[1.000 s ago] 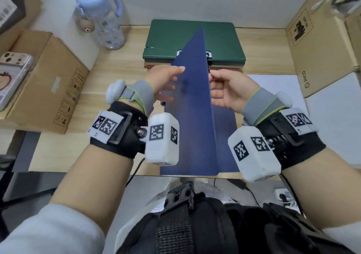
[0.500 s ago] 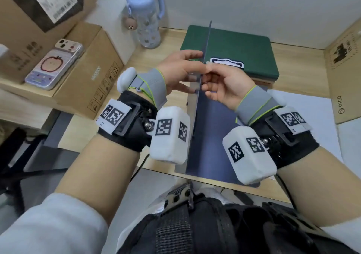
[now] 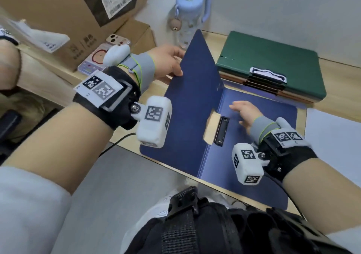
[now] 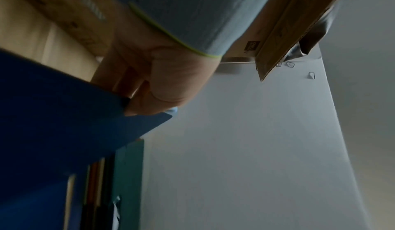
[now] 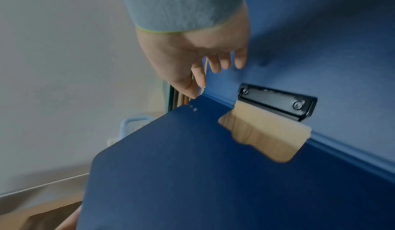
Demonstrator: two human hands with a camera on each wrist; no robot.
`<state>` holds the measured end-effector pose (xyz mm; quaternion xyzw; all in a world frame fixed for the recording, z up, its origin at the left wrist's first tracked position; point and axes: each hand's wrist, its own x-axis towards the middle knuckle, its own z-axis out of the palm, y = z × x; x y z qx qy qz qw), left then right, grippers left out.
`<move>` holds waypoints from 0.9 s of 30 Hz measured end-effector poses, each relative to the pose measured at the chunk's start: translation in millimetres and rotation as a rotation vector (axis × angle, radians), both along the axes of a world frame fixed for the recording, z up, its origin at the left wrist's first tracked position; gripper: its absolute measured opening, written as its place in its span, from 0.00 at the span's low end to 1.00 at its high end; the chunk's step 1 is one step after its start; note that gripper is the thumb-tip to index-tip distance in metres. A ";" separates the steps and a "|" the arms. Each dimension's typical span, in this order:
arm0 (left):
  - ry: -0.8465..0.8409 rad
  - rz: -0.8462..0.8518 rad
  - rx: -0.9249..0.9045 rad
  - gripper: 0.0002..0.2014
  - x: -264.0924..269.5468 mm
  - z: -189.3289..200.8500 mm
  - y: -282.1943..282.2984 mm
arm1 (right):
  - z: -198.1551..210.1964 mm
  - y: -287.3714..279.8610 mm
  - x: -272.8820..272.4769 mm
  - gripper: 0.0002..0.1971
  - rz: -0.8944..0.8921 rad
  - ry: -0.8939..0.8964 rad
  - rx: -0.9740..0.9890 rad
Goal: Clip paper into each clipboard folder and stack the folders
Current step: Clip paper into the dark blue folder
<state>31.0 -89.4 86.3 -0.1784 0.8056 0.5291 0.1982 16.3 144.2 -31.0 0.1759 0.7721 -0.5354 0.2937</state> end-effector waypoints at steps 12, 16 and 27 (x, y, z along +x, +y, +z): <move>-0.193 -0.074 -0.738 0.18 -0.3 -91.3 -47.8 | -36.7 34.0 18.2 0.27 0.175 0.045 0.504; -0.251 -0.029 -0.735 0.23 -4.1 -135.4 -62.1 | -37.5 43.5 18.7 0.26 0.212 0.063 0.503; -0.466 -0.144 -0.930 0.21 -8.4 -142.9 -43.2 | -39.3 55.9 16.7 0.26 0.220 0.066 0.475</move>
